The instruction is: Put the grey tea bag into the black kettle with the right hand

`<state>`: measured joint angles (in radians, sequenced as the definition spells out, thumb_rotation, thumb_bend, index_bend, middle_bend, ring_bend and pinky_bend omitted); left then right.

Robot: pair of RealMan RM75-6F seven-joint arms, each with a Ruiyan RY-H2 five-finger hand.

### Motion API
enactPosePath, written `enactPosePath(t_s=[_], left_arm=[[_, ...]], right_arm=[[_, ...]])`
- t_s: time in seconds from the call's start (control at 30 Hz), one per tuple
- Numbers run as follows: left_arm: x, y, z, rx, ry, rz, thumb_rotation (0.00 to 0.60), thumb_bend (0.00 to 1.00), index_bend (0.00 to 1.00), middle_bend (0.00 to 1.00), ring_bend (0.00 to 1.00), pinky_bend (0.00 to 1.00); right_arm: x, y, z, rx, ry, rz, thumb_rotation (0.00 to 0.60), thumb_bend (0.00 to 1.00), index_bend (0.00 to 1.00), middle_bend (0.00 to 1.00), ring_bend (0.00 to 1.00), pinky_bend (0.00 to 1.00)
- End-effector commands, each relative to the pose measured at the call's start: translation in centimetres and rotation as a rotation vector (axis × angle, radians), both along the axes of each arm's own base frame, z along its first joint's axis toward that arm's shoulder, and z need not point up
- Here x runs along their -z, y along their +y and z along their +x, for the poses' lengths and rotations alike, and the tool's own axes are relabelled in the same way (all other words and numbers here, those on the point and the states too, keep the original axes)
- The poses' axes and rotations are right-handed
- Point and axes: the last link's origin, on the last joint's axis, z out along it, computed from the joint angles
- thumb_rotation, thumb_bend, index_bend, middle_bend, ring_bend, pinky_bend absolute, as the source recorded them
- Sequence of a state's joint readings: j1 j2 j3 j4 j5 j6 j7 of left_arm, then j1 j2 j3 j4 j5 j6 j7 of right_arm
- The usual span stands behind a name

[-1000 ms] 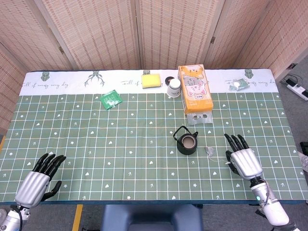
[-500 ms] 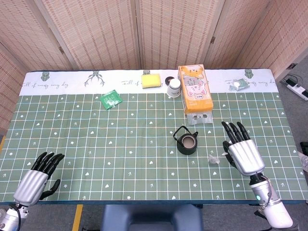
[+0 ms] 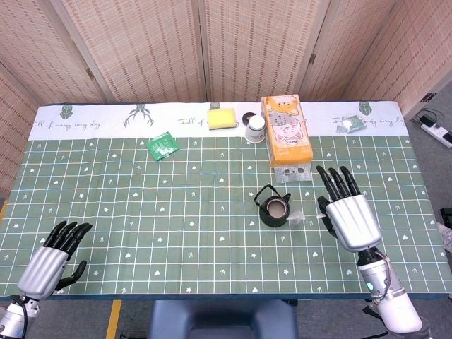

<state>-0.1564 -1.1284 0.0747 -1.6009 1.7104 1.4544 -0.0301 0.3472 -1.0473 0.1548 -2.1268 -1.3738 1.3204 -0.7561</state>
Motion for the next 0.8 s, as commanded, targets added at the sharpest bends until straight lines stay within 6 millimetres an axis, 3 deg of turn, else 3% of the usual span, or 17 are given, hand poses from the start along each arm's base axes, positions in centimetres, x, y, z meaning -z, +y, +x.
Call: enactPosePath(t_s=[0.03,0.8], left_arm=[[0.0,0.2,-0.2,-0.008,0.000,-0.003,0.600,0.45,0.00,0.07,0.04,0.00],[-0.8,0.4,-0.4,-0.018,-0.026,0.014,0.600,0.45,0.00,0.07,0.04,0.00]], right_arm=[[-0.3,-0.3,0.6,-0.001,0.005,-0.011,0.600,0.43,0.61,0.05,0.05,0.00],[0.8,-3.3,3.3,0.006,0.009,0.000,0.600,0.43,0.61,0.06,0.06,0.00]])
